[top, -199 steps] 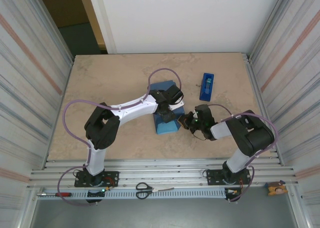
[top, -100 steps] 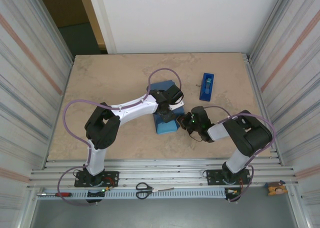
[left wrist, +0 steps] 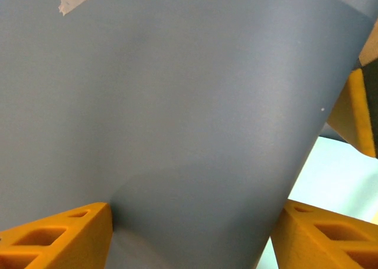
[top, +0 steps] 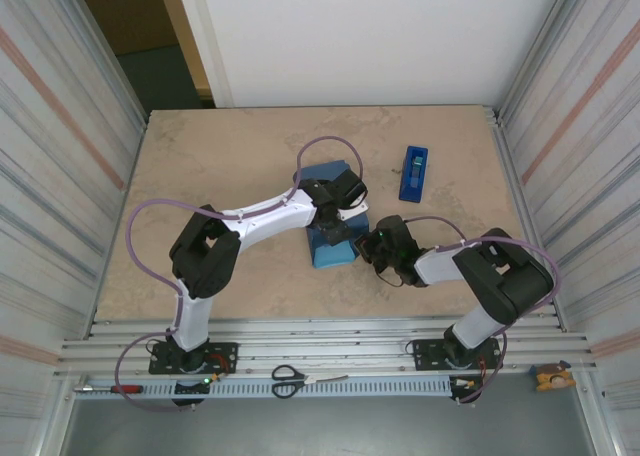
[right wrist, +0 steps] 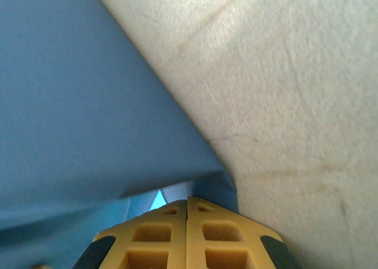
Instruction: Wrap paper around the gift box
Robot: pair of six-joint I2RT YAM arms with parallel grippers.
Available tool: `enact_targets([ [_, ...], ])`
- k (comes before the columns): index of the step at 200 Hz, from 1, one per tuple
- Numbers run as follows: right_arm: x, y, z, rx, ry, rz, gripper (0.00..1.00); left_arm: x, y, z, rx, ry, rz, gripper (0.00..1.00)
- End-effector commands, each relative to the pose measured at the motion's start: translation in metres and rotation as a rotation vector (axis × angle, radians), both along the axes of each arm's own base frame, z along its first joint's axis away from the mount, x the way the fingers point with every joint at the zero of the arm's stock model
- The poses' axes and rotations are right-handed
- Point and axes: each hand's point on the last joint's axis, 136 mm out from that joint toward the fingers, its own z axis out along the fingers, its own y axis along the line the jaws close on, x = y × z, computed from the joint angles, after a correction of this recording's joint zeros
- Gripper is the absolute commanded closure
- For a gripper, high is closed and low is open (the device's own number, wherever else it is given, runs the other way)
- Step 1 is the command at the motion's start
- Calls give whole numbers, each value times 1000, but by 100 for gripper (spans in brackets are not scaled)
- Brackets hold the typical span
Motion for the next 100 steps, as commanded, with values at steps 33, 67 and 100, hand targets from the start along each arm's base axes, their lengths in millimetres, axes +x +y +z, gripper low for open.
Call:
enact_targets([
  [33,-26,2,-10,-30,54,51,98,-48,17,-62,112,248,-21,30],
  [67,-35,15,-10,-5,47,91,99,-48,17,-62,111,249,-21,30],
  [100,-43,25,-9,16,28,100,99,-48,17,-62,111,248,-20,30],
])
